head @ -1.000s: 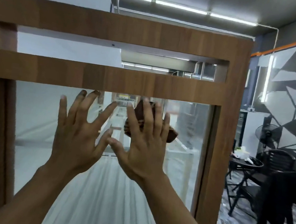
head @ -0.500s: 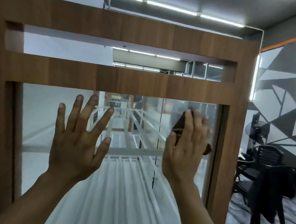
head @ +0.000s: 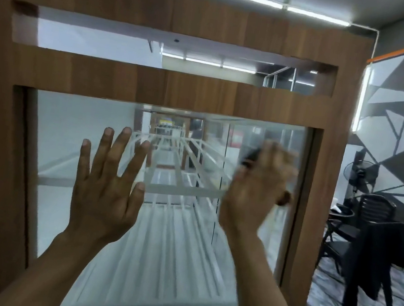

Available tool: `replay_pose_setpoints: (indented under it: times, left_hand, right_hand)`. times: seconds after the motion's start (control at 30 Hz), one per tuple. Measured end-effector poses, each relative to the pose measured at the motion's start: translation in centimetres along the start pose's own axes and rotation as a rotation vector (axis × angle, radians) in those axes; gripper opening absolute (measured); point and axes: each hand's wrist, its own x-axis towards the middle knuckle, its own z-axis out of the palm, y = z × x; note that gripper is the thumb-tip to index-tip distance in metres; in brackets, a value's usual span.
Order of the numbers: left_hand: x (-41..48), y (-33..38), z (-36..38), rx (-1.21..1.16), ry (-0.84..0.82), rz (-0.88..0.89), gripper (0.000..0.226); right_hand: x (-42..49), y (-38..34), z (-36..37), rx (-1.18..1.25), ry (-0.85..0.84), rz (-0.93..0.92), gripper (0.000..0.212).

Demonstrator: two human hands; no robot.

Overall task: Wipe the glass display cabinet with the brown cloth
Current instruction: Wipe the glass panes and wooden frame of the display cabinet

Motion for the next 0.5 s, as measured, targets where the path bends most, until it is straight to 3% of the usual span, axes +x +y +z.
replay_pose_setpoints:
  times: [0.1,0.13,0.17,0.27,0.3,0.33,0.43,0.47,0.5]
  left_hand:
    - [0.1,-0.4,-0.2,-0.015,0.002,0.011,0.06]
    - [0.1,-0.4,-0.2,-0.016,0.004,0.018,0.06]
    - [0.0,-0.3,-0.2,-0.026,0.008,0.02,0.06]
    - [-1.2,0.2,0.1,-0.075,0.027,-0.001,0.061]
    - [-2.2,0.8,0.4,-0.084,0.022,-0.007,0.061]
    - [-3.6,1.5,0.8,-0.095,0.021,-0.012,0.061]
    - [-9.4,4.0,2.1,-0.137,0.005,-0.041,0.061]
    - [-11.5,4.7,2.6,-0.14,-0.005,-0.038,0.062]
    - [-13.7,5.3,3.2,-0.136,-0.016,-0.029,0.063]
  right_hand:
    - [-5.4,-5.0,1.4,0.043,-0.308,-0.639,0.056]
    - [-6.5,-3.7,1.2,0.004,-0.318,-0.711,0.055]
    - [-6.8,-1.4,0.7,-0.018,-0.276,-0.627,0.055]
    - [-5.4,3.7,-0.9,-0.024,-0.017,0.028,0.056]
    - [-5.3,3.6,-0.8,-0.011,0.029,0.119,0.056]
    - [-6.1,2.3,-0.4,0.012,0.01,0.053,0.056]
    - [-14.6,-0.8,0.5,0.048,-0.288,-0.525,0.057]
    - [-17.0,0.7,-0.2,0.017,-0.325,-0.605,0.058]
    - [-18.1,3.4,-1.1,-0.024,-0.315,-0.57,0.057]
